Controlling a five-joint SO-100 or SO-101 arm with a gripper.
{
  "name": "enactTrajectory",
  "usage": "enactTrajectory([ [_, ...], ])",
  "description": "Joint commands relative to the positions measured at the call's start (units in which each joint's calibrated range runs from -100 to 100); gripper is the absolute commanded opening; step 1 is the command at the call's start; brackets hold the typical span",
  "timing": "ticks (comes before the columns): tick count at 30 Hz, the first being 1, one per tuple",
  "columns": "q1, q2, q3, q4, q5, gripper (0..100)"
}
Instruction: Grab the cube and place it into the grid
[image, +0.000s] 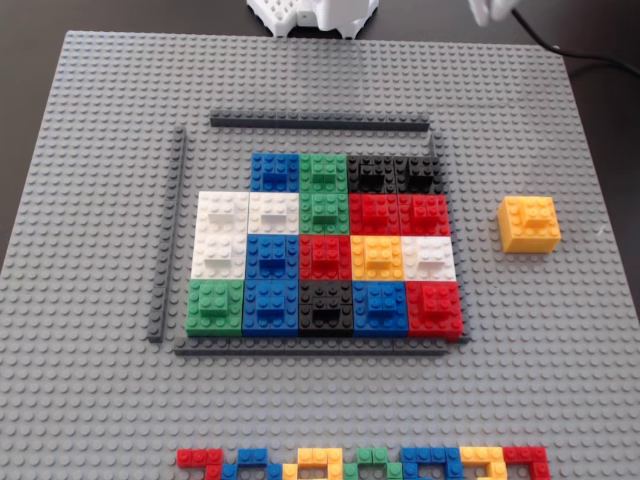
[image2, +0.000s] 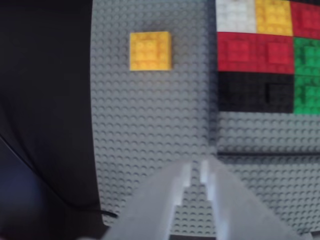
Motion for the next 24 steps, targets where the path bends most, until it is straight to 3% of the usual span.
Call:
enactTrajectory([
  [1, -1.59, 4.57, -6.98, -0.81, -0.63, 3],
  [16, -3.50, 26.84, -19.21, -4.52, -1.66, 3],
  [22, -2.54, 32.51, -22.47, -4.91, -2.00, 8],
  [24, -2.03, 34.32, -23.65, -4.81, -2.05, 16],
])
